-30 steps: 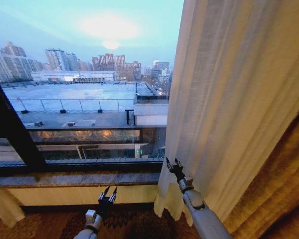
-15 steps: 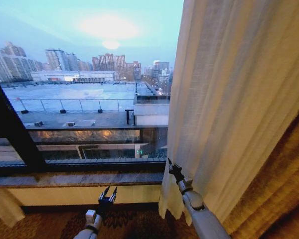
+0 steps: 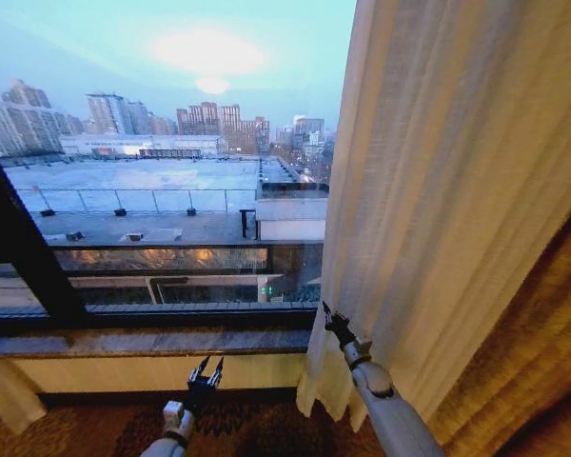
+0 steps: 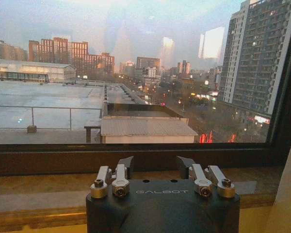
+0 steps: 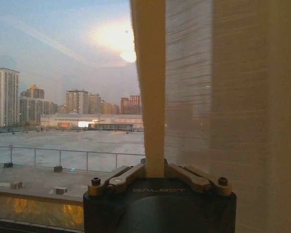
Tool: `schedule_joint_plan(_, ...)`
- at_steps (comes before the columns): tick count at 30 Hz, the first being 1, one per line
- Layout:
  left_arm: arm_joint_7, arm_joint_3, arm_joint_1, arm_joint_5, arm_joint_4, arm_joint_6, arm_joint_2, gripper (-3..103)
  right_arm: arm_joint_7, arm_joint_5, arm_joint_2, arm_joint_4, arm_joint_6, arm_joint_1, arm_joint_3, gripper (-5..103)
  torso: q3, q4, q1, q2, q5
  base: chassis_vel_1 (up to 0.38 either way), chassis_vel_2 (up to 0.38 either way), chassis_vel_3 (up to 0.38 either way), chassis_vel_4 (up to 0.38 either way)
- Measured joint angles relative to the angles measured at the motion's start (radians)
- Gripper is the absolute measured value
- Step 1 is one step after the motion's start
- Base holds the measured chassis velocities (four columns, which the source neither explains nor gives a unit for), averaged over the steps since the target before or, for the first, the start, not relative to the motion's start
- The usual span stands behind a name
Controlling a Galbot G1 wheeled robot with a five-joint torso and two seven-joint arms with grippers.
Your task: Open the curtains by pulling them apart, changing their state from closed to fully open.
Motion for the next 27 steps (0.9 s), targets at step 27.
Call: schedule_joint_plan(27,0.001,0.001,0.000,0.000,0.000,0.000,0.000,50,0.017,0.014,-0.026,-0.001,0.076,-0.013,0.029,0,0.000,-0.0005,0.000,0.000,0.0002,-0.264,-0.290,0.269,0.285)
